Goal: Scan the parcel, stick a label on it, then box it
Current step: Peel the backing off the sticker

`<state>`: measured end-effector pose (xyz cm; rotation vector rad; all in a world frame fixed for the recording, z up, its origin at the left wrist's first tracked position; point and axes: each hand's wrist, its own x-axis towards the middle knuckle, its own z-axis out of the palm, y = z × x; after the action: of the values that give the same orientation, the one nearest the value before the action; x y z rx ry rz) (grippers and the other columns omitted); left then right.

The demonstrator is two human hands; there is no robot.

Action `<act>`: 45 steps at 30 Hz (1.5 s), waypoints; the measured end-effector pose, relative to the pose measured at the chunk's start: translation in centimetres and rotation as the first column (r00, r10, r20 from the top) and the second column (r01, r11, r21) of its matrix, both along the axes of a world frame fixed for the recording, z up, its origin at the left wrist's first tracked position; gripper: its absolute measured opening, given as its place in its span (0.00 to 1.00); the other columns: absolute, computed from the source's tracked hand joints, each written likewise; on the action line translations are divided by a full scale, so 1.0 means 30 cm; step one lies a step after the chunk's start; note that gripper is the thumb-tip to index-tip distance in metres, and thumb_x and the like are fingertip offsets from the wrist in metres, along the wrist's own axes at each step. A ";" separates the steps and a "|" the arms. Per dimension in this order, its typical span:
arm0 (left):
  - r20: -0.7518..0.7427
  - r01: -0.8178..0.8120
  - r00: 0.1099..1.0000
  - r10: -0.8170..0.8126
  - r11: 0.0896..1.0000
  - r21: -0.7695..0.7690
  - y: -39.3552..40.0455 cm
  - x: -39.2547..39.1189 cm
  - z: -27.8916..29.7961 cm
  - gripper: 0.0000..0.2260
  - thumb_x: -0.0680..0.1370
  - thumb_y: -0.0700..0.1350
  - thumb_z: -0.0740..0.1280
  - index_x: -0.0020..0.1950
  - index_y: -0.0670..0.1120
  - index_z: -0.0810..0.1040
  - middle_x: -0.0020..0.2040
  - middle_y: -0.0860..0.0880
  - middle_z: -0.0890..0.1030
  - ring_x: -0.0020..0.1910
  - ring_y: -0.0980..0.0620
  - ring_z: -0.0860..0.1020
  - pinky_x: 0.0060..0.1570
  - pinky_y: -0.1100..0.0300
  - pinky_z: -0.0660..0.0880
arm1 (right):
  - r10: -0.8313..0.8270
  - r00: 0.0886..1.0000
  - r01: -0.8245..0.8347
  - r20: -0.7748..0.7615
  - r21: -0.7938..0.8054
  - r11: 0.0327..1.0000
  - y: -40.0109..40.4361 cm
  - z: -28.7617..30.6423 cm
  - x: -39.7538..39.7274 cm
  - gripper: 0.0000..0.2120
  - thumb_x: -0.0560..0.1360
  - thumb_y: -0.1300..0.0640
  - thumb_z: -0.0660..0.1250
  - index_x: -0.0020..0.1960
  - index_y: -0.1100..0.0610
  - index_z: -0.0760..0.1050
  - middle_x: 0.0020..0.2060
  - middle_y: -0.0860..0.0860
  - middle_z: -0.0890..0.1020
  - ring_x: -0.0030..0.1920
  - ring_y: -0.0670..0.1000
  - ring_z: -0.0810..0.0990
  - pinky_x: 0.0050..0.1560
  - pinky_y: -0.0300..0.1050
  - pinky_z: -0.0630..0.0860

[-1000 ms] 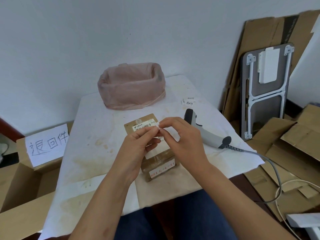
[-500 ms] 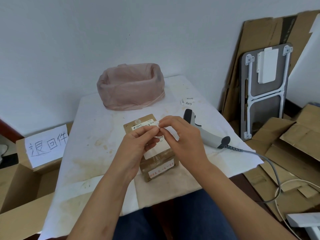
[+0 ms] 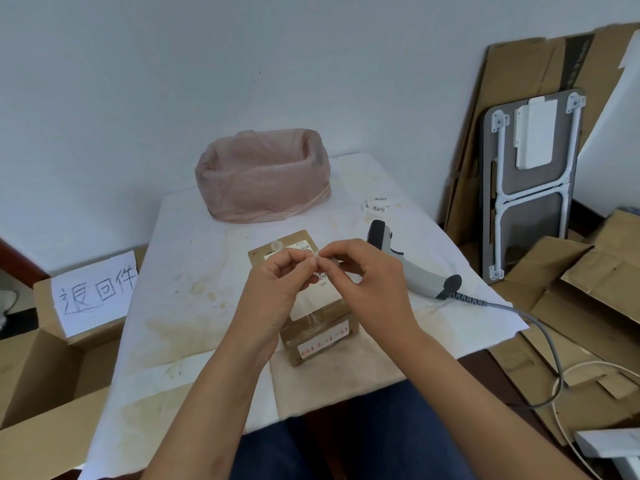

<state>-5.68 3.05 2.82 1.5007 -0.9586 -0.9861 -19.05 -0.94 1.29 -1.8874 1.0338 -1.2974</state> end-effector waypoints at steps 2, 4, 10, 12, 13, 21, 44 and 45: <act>0.054 0.002 0.999 -0.001 1.000 -0.011 0.002 -0.003 0.004 0.05 0.78 0.46 0.69 0.45 0.49 0.85 0.43 0.54 0.86 0.46 0.54 0.84 0.59 0.54 0.79 | -0.007 1.000 0.006 0.016 0.041 0.999 0.000 0.000 -0.001 0.05 0.75 0.57 0.70 0.49 0.57 0.82 0.44 0.48 0.85 0.46 0.45 0.83 0.50 0.39 0.80; 0.091 0.005 0.996 -0.003 1.000 -0.022 0.004 -0.004 0.008 0.05 0.78 0.46 0.70 0.44 0.50 0.85 0.43 0.54 0.86 0.46 0.55 0.84 0.59 0.52 0.79 | -0.021 1.000 0.020 0.011 0.074 0.997 0.003 0.004 -0.001 0.05 0.75 0.57 0.70 0.49 0.55 0.83 0.44 0.46 0.85 0.47 0.44 0.83 0.51 0.37 0.79; 0.349 0.032 0.937 -0.007 0.997 -0.066 0.009 0.010 0.008 0.04 0.76 0.49 0.70 0.42 0.52 0.82 0.39 0.54 0.83 0.42 0.52 0.83 0.51 0.45 0.81 | 0.002 0.998 0.010 -0.057 0.214 0.977 -0.011 0.021 -0.008 0.03 0.74 0.54 0.70 0.45 0.50 0.83 0.42 0.42 0.85 0.45 0.41 0.81 0.47 0.33 0.77; 0.414 0.040 0.910 -0.004 0.996 -0.079 0.008 0.015 0.006 0.04 0.77 0.48 0.69 0.42 0.54 0.81 0.40 0.58 0.84 0.43 0.57 0.83 0.51 0.50 0.82 | 0.005 0.993 0.016 -0.118 0.173 0.985 -0.013 0.020 -0.005 0.03 0.75 0.55 0.69 0.45 0.52 0.83 0.41 0.43 0.85 0.45 0.41 0.80 0.45 0.31 0.76; 0.429 0.043 0.903 -0.003 0.996 -0.083 0.009 0.017 0.006 0.04 0.77 0.48 0.69 0.42 0.54 0.81 0.40 0.58 0.84 0.44 0.58 0.83 0.51 0.52 0.81 | 0.004 0.994 0.016 -0.112 0.175 0.984 -0.013 0.019 -0.004 0.04 0.75 0.55 0.69 0.45 0.52 0.83 0.40 0.43 0.85 0.44 0.40 0.81 0.44 0.30 0.75; 0.380 0.045 0.925 -0.022 0.998 -0.051 0.006 0.034 0.001 0.08 0.77 0.47 0.68 0.38 0.56 0.79 0.40 0.58 0.83 0.42 0.58 0.81 0.42 0.57 0.78 | -0.026 0.983 -0.068 0.184 0.484 0.872 -0.029 0.010 -0.002 0.04 0.74 0.56 0.69 0.42 0.52 0.82 0.36 0.46 0.85 0.42 0.45 0.83 0.50 0.46 0.80; 0.642 0.008 0.767 0.000 1.000 -0.009 -0.428 0.258 0.132 0.09 0.76 0.42 0.66 0.35 0.48 0.75 0.33 0.53 0.75 0.32 0.55 0.71 0.39 0.59 0.69 | -0.356 0.716 -0.302 0.601 0.726 0.618 -0.349 0.101 0.023 0.03 0.77 0.61 0.66 0.48 0.59 0.78 0.38 0.52 0.83 0.44 0.49 0.83 0.43 0.38 0.76; 0.688 -0.048 0.724 0.051 0.999 -0.023 -0.492 0.285 0.142 0.11 0.75 0.43 0.64 0.32 0.49 0.73 0.30 0.54 0.73 0.32 0.55 0.71 0.40 0.59 0.69 | -0.360 0.712 -0.299 0.602 0.725 0.620 -0.362 0.103 0.024 0.03 0.77 0.61 0.66 0.48 0.59 0.78 0.38 0.52 0.83 0.44 0.49 0.83 0.43 0.38 0.75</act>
<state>2.86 -11.72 7.07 1.9278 -1.4258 -0.3511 -18.32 -11.82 4.38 -0.5684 0.9555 -1.1281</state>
